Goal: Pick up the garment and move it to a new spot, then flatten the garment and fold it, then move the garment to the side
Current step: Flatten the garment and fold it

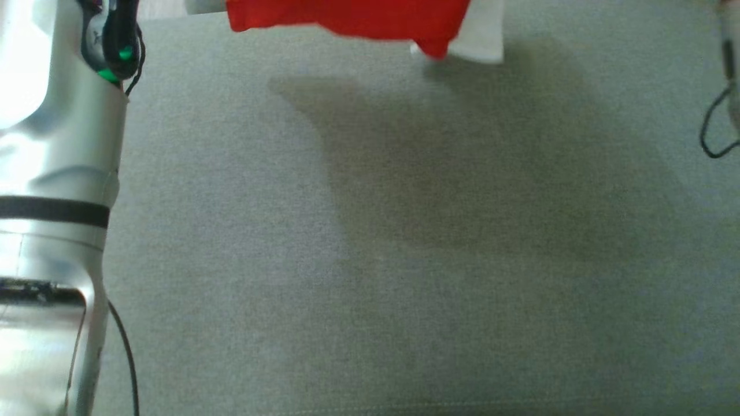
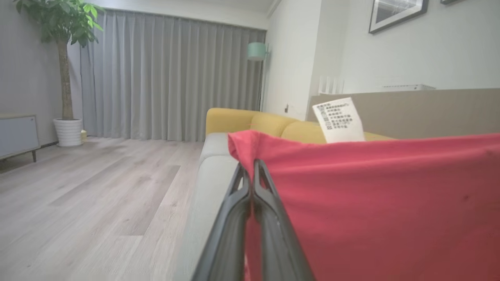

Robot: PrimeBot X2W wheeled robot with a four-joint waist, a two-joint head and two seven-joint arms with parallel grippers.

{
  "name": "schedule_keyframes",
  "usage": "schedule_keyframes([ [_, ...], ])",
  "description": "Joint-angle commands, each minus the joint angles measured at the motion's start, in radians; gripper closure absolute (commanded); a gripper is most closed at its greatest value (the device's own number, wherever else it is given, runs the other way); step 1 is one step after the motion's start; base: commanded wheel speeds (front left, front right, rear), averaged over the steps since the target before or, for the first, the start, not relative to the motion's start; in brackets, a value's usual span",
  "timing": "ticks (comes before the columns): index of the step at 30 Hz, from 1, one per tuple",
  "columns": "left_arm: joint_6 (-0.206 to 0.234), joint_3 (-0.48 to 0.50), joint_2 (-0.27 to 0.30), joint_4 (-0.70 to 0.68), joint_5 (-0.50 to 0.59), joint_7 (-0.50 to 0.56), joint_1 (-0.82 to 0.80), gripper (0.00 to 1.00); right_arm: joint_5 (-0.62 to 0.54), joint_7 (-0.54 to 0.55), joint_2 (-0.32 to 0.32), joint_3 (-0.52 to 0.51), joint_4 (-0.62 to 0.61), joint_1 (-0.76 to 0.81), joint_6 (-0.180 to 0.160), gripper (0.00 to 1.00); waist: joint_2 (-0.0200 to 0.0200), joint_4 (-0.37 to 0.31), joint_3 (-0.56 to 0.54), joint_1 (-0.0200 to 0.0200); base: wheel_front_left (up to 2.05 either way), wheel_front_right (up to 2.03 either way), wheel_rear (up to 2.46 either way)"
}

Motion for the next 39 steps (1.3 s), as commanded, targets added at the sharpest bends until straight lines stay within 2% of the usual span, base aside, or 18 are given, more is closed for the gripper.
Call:
schedule_keyframes([
  [1,-0.002,0.033,0.038,0.004,0.005,-0.006,-0.046,1.0,0.01,-0.003,0.025,0.009,0.005,-0.034,0.007,1.0,0.0,-0.008,0.013,0.0001,0.0,0.0,0.0],
  [5,-0.014,0.028,0.014,0.159,0.007,-0.01,-0.052,1.0,0.041,-0.018,0.088,0.078,0.171,-0.05,0.007,1.0,0.0,-0.02,0.047,0.0001,0.0,0.0,0.0],
  [10,-0.041,0.03,0.003,0.272,0.005,-0.012,-0.02,1.0,0.103,-0.054,0.124,0.164,0.28,0.02,0.007,1.0,0.0,-0.03,0.084,0.0001,0.0,0.0,0.0],
  [17,-0.07,0.041,-0.018,0.39,-0.018,-0.012,0.043,1.0,0.229,-0.071,0.143,0.228,0.342,0.138,0.007,1.0,0.0,-0.042,0.12,0.0001,0.0,0.0,0.0],
  [23,-0.092,0.04,-0.051,0.427,-0.04,-0.011,0.147,1.0,0.346,-0.095,0.14,0.265,0.313,0.303,0.007,1.0,0.0,-0.035,0.11,0.0001,0.0,0.0,0.0],
  [27,-0.096,0.047,-0.041,0.339,-0.028,-0.012,0.276,1.0,0.416,-0.111,0.116,0.282,0.255,0.447,0.007,1.0,0.0,-0.031,0.069,0.0001,0.0,0.0,0.0],
  [31,-0.087,0.079,-0.03,0.187,-0.013,-0.012,0.455,1.0,0.463,-0.134,0.084,0.281,0.171,0.599,0.007,1.0,0.0,-0.034,0.009,0.0001,0.0,0.0,0.0],
  [35,-0.085,0.088,-0.019,0.063,0.011,-0.012,0.604,1.0,0.467,-0.14,0.06,0.284,0.102,0.702,0.007,1.0,0.0,-0.044,-0.027,0.0001,0.0,0.0,0.0],
  [39,-0.061,0.093,-0.008,-0.093,0.035,-0.012,0.787,1.0,0.452,-0.143,0.024,0.246,0.01,0.836,0.007,1.0,0.0,-0.048,-0.074,0.0001,0.0,0.0,0.0],
])
